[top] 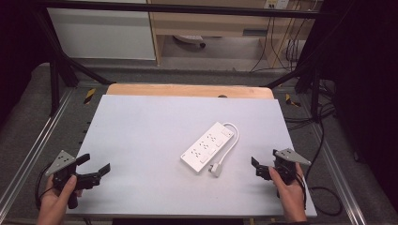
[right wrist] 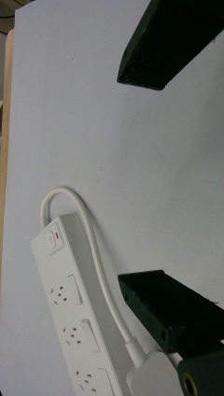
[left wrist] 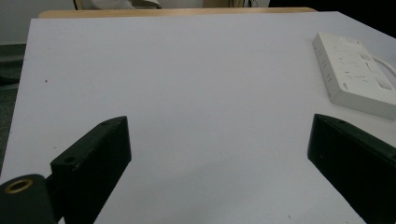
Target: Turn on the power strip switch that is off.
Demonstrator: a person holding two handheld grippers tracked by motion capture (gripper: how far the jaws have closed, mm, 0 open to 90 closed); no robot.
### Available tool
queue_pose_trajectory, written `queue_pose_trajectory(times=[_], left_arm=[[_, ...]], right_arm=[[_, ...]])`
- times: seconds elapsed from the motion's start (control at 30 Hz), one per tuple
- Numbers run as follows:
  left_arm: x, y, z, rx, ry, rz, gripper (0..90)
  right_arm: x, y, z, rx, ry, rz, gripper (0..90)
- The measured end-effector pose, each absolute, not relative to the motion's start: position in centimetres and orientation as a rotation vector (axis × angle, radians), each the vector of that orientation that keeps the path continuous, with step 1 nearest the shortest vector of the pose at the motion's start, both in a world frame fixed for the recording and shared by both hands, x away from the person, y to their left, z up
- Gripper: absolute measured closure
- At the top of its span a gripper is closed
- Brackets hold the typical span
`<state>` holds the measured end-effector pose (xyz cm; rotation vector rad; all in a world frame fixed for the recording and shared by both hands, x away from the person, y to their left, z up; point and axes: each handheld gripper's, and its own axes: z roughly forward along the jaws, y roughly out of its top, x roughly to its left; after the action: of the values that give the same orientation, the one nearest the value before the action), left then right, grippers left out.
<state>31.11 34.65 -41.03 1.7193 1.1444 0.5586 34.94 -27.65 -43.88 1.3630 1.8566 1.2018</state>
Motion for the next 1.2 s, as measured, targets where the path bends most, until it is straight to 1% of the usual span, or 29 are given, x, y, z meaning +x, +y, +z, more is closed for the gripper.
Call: queue_pose_trajectory(times=[0.23,0.63,1.2], left_arm=[[31.1,34.7,-41.1,1.72,1.144,0.547,6.1],[31.2,34.5,-41.2,1.725,1.151,0.54,6.1],[31.3,34.4,-41.4,1.745,1.159,0.522,6.3]], right_arm=[[35.1,-27.4,-43.5,1.344,1.841,1.198,4.5],[34.6,-28.1,-42.6,1.387,1.776,1.249,3.6],[34.9,-27.2,-41.9,1.366,1.881,1.276,3.4]])
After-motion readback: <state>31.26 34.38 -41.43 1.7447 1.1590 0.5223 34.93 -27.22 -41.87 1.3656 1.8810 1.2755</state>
